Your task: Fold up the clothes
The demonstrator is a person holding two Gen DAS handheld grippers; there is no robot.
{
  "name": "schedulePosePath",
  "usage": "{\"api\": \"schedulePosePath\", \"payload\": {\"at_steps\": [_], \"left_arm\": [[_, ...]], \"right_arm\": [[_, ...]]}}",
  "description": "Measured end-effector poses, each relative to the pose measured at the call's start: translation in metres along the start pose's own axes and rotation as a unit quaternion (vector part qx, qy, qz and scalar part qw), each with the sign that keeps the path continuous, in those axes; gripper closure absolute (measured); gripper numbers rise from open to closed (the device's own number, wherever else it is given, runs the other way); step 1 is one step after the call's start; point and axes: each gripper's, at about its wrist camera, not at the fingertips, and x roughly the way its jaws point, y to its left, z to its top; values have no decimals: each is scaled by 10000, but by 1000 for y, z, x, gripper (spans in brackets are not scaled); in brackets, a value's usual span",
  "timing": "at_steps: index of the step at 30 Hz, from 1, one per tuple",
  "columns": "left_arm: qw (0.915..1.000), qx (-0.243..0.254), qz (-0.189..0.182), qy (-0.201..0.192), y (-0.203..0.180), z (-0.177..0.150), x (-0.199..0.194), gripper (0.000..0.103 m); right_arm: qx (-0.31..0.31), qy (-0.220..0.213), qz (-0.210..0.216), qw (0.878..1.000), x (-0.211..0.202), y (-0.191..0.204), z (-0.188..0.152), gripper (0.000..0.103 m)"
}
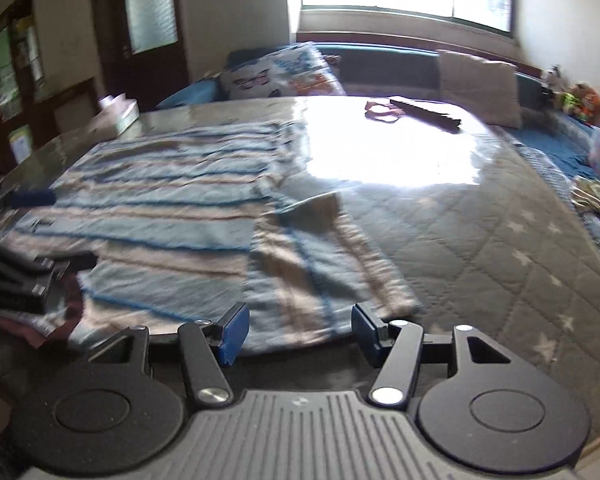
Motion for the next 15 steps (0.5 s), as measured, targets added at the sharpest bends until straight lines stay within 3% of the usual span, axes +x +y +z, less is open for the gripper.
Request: {"api": "schedulePosePath", "payload": {"at_steps": [5, 8, 10, 12, 13, 15], "left_arm": [[10000, -17, -71, 37, -6, 0, 2, 0], [9999, -43, -81, 65, -6, -1, 4, 0], [9999, -42, -76, 110, -7, -2, 6, 0], [9999, -46, -86, 129, -8, -3, 6, 0], [9998, -53, -96, 135, -9, -3, 6, 0], [9999, -55, -92, 134, -8, -4, 5, 0]], "right_arm": [[524, 12, -484, 9975, 12, -28, 0, 46], [751, 8, -578, 9955, 16, -35, -2, 56], [803, -16, -645, 9947, 18, -35, -4, 71], [806, -35, -703, 9943, 18, -34, -4, 80], [815, -45, -701, 9942, 19, -32, -4, 90], [875, -69, -632, 9941, 19, -32, -2, 95]]}}
